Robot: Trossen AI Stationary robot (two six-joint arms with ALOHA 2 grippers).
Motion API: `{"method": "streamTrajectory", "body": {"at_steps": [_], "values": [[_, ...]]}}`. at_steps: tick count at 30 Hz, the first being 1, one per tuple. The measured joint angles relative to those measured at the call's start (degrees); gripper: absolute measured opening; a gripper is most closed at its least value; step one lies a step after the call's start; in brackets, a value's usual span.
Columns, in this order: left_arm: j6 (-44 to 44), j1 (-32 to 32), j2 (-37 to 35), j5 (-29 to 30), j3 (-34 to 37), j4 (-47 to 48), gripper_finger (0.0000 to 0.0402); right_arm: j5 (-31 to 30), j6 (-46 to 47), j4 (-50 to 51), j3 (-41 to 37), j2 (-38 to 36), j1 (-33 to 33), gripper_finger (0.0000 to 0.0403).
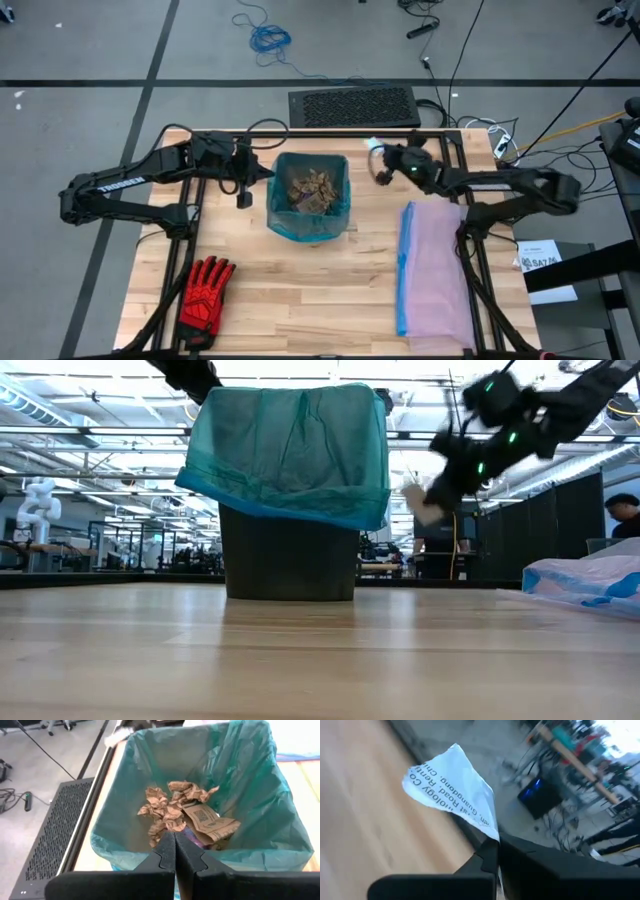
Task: Place trash/remove bag and relplace
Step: Put the white paper in the trash bin
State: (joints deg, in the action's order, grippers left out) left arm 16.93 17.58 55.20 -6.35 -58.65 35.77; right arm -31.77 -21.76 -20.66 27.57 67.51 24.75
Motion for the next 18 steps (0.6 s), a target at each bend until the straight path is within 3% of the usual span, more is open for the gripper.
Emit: {"method": "streamTrajectory", "body": {"at_steps": [3,7,9,13,18], "values": [[0.0,0.0,0.0,0.7,0.0,-1.9,0.0,2.7,0.2,-2.9,0.0,-7.8,-2.0,0.0],[-0.1,0.0,0.0,1.6,0.0,-6.7,0.0,17.1,0.2,-11.2,0.2,-15.1,-5.7,0.0],[-0.1,0.0,0.1,1.9,0.0,-9.8,0.0,19.8,1.0,-12.6,2.1,-16.0,-8.2,0.0],[-1.0,0.0,0.3,2.0,0.0,-14.8,0.0,19.8,1.6,-7.4,9.3,-12.9,-13.3,0.0],[-3.7,0.0,0.3,2.5,1.5,-21.2,0.0,20.1,4.0,6.7,24.2,-2.3,-17.9,0.0]]}}
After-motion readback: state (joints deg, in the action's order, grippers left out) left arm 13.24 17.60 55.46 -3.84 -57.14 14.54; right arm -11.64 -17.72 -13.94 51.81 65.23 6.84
